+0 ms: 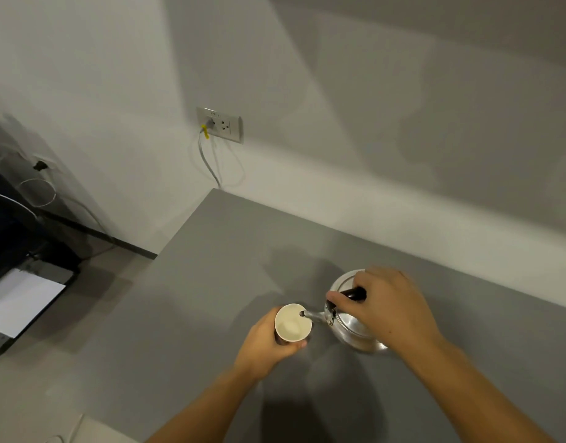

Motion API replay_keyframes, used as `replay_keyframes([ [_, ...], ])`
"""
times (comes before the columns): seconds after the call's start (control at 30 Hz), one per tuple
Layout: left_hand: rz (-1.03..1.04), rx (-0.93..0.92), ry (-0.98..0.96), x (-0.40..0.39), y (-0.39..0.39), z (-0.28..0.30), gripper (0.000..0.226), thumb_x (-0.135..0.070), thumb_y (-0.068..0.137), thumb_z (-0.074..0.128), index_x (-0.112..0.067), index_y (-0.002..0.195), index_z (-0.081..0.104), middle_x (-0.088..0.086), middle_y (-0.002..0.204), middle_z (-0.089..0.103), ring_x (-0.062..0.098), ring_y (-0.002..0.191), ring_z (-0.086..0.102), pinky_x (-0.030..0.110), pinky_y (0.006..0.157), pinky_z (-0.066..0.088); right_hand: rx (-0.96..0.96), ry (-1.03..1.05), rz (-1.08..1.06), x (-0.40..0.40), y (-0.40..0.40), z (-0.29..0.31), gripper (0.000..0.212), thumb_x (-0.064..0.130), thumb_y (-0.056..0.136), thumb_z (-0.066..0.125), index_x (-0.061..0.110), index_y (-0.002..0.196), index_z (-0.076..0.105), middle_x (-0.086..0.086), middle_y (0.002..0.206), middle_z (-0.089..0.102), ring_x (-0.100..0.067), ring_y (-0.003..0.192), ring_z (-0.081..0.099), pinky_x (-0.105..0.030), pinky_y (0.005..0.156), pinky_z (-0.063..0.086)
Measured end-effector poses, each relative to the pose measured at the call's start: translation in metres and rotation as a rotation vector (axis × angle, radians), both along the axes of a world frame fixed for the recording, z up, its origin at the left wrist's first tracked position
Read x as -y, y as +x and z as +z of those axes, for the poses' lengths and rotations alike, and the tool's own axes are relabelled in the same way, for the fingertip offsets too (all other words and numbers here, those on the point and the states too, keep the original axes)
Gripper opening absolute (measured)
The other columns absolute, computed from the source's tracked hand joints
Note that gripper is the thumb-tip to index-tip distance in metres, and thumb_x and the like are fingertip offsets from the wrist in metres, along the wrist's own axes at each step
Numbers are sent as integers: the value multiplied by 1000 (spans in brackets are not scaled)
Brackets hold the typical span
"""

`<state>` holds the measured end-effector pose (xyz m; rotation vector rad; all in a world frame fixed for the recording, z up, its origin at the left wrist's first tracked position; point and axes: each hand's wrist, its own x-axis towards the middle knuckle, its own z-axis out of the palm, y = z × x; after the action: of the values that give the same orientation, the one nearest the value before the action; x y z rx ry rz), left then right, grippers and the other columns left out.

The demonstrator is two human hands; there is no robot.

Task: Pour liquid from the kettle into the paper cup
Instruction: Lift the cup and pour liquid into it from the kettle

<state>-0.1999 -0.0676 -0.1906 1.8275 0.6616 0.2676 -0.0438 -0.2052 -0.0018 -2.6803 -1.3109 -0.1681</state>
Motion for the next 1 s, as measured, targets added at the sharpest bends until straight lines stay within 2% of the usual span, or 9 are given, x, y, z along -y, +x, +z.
replay_keyframes([
  [0.07,-1,-3,10,0,1,-3,64,-42,67,93,-64,115,57,-36,118,69,-11,109,66,3,84,46,43,2,44,-5,-5,3,64,64,74,69,35,49,18,16,51,23,-12,55,32,-28,63,28],
  [0.13,0,-8,11,-1,1,-7,62,-42,67,93,-58,116,59,-33,117,70,-8,109,67,7,85,47,74,-12,68,-9,-8,5,64,64,75,67,34,50,17,15,52,22,-14,57,33,-28,64,28],
  [0.27,0,-13,7,-1,0,-12,65,-44,68,93,-44,125,62,-28,118,71,-6,110,67,10,87,49,75,-85,105,-16,-11,5,46,68,79,55,28,57,46,8,63,49,-20,68,49,-34,71,41],
  [0.37,-2,-19,8,-1,0,-12,65,-46,69,92,-43,127,61,-25,118,72,-6,111,65,8,86,48,128,-173,109,-21,-15,6,53,69,80,53,20,65,67,2,71,64,-23,75,58,-37,77,45],
  [0.83,-6,-32,-5,-1,-1,-14,63,-43,70,92,-42,126,62,-23,116,73,-3,109,67,8,85,50,168,-256,122,-24,-20,4,57,71,83,48,20,73,71,1,76,69,-21,80,61,-37,80,44],
  [1.0,-11,-35,8,-2,-1,-12,60,-43,71,91,-50,121,59,-26,115,72,-7,109,65,5,83,48,170,-273,128,-25,-22,5,55,70,84,48,21,73,72,1,76,70,-22,81,61,-39,81,44],
])
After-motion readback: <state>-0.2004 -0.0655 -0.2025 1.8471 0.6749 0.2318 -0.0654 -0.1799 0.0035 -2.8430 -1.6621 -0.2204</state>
